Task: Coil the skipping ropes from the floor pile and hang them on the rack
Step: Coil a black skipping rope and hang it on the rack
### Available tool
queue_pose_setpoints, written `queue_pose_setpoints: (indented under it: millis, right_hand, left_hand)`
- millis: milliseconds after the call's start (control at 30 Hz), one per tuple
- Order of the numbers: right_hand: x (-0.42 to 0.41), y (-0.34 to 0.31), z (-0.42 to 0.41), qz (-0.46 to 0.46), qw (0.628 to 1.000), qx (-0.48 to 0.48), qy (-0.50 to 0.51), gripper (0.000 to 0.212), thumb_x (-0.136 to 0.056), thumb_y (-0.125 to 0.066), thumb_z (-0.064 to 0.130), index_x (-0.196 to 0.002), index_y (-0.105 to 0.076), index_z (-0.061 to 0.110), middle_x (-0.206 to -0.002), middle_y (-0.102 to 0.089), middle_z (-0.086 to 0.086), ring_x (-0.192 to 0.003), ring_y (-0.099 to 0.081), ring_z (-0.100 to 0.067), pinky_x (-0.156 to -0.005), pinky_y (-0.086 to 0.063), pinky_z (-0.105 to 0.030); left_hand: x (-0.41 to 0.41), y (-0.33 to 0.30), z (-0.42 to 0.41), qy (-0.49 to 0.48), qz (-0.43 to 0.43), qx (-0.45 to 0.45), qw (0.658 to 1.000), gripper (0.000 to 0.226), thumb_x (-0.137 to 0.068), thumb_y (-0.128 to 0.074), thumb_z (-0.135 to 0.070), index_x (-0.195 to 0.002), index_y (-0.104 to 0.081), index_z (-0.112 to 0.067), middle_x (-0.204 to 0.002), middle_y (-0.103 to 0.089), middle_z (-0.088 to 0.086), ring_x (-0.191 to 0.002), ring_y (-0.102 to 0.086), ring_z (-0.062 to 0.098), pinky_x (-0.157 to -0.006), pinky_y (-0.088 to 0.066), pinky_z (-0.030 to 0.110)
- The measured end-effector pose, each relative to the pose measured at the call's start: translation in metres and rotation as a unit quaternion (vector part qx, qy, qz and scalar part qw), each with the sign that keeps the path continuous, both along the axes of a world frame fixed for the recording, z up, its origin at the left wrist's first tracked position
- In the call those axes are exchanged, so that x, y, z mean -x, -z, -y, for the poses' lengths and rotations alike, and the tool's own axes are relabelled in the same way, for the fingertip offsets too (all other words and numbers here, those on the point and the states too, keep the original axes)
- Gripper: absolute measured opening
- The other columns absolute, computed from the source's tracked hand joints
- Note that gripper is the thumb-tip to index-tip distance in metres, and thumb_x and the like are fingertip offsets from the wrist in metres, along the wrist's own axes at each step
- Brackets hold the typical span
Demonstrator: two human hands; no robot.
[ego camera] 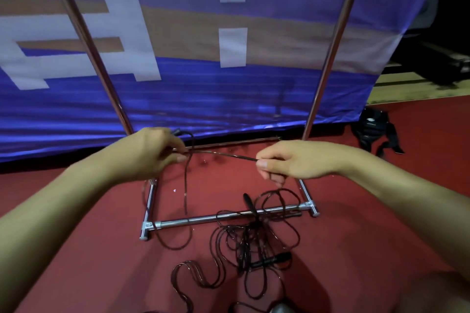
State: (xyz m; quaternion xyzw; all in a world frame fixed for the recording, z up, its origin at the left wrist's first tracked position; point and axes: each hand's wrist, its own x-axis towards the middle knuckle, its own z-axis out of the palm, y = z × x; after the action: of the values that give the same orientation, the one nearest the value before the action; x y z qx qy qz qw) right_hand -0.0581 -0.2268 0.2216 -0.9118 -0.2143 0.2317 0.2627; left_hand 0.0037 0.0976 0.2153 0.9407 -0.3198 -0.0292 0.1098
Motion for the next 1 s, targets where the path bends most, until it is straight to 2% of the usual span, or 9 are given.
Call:
queue_pose_setpoints:
  millis: [67, 167, 367, 467, 567, 667, 767, 867, 1000]
  right_hand:
    - [0.002, -0.003, -0.008, 0.014, 0.999, -0.033, -0.004, 0.033, -0.111, -0.041, 0.031, -0.091, -0.064, 0.019, -0.062, -0.054, 0.011, -0.062, -0.060, -0.009, -0.071, -0.055, -0.029]
    - [0.003, -0.007, -0.021, 0.089, 0.995, -0.041, -0.018, 0.030, -0.109, -0.044, 0.031, -0.091, -0.067, 0.025, -0.062, -0.054, 0.012, -0.055, -0.052, -0.004, -0.063, -0.046, -0.022]
    - [0.008, -0.015, -0.034, 0.091, 0.994, -0.064, 0.014, 0.037, -0.108, -0.045, 0.042, -0.084, -0.066, 0.025, -0.060, -0.059, 0.011, -0.053, -0.053, -0.002, -0.057, -0.044, -0.020]
    - [0.001, -0.009, -0.021, -0.016, 0.999, 0.014, 0.035, 0.052, -0.102, -0.045, 0.059, -0.077, -0.064, 0.018, -0.063, -0.066, 0.007, -0.057, -0.061, -0.008, -0.067, -0.052, -0.025]
    - [-0.009, 0.000, -0.008, -0.041, 0.994, 0.104, 0.005, 0.056, -0.103, -0.045, 0.060, -0.074, -0.064, 0.015, -0.067, -0.070, 0.004, -0.062, -0.062, -0.008, -0.084, -0.053, -0.039]
    - [-0.013, 0.005, 0.003, -0.043, 0.987, 0.152, -0.005, 0.049, -0.106, -0.044, 0.052, -0.075, -0.063, 0.019, -0.072, -0.074, 0.008, -0.065, -0.062, -0.005, -0.083, -0.052, -0.031]
    - [-0.010, 0.010, 0.012, -0.061, 0.992, 0.113, 0.013, 0.041, -0.108, -0.044, 0.045, -0.084, -0.062, 0.017, -0.074, -0.073, 0.005, -0.065, -0.061, -0.005, -0.076, -0.051, -0.027]
    - [-0.007, 0.011, 0.013, -0.039, 0.997, 0.064, -0.001, 0.033, -0.110, -0.044, 0.035, -0.089, -0.062, 0.016, -0.069, -0.068, 0.006, -0.064, -0.060, -0.007, -0.072, -0.049, -0.025]
    - [-0.001, 0.006, 0.003, -0.002, 1.000, 0.006, -0.010, 0.032, -0.109, -0.046, 0.037, -0.087, -0.065, 0.022, -0.065, -0.058, 0.006, -0.059, -0.053, -0.005, -0.062, -0.043, -0.019]
  left_hand:
    - [0.004, -0.001, 0.006, 0.003, -0.003, 0.032, 0.999, 0.041, -0.090, -0.070, -0.052, -0.127, -0.068, -0.035, -0.095, -0.055, -0.013, -0.086, -0.058, 0.007, -0.078, -0.039, 0.022]
    - [0.020, -0.009, 0.030, 0.065, -0.047, 0.085, 0.993, 0.055, -0.083, -0.057, -0.075, -0.128, -0.063, -0.044, -0.105, -0.061, -0.017, -0.096, -0.060, 0.002, -0.084, -0.045, 0.019]
    - [0.032, -0.010, 0.057, 0.084, -0.011, 0.109, 0.990, 0.047, -0.097, -0.032, -0.065, -0.087, -0.066, -0.033, -0.085, -0.054, -0.007, -0.082, -0.057, 0.008, -0.079, -0.048, 0.033]
    - [0.018, -0.013, 0.037, 0.038, 0.037, 0.046, 0.998, 0.046, -0.096, -0.032, -0.064, -0.082, -0.062, -0.031, -0.085, -0.047, -0.008, -0.081, -0.054, 0.016, -0.075, -0.049, 0.041]
    - [0.016, -0.013, 0.022, -0.002, 0.045, 0.004, 0.999, 0.035, -0.093, -0.036, -0.061, -0.067, -0.049, -0.043, -0.084, -0.046, -0.009, -0.081, -0.053, 0.019, -0.069, -0.047, 0.040]
    - [0.005, -0.018, 0.000, -0.057, 0.051, 0.016, 0.997, 0.038, -0.093, -0.040, -0.060, -0.064, -0.053, -0.039, -0.079, -0.050, -0.007, -0.074, -0.055, 0.019, -0.071, -0.053, 0.046]
    - [-0.001, -0.014, -0.015, -0.070, 0.030, -0.014, 0.997, 0.034, -0.096, -0.049, -0.052, -0.073, -0.064, -0.032, -0.078, -0.052, -0.005, -0.077, -0.060, 0.028, -0.077, -0.053, 0.047]
    - [0.002, -0.003, -0.010, -0.052, -0.005, -0.032, 0.998, 0.017, -0.098, -0.063, -0.036, -0.106, -0.073, -0.024, -0.089, -0.050, -0.003, -0.084, -0.055, 0.023, -0.079, -0.042, 0.034]
    - [0.010, -0.005, 0.006, -0.033, 0.016, 0.010, 0.999, 0.044, -0.092, -0.068, -0.046, -0.127, -0.063, -0.021, -0.099, -0.049, 0.000, -0.090, -0.056, 0.023, -0.084, -0.044, 0.034]
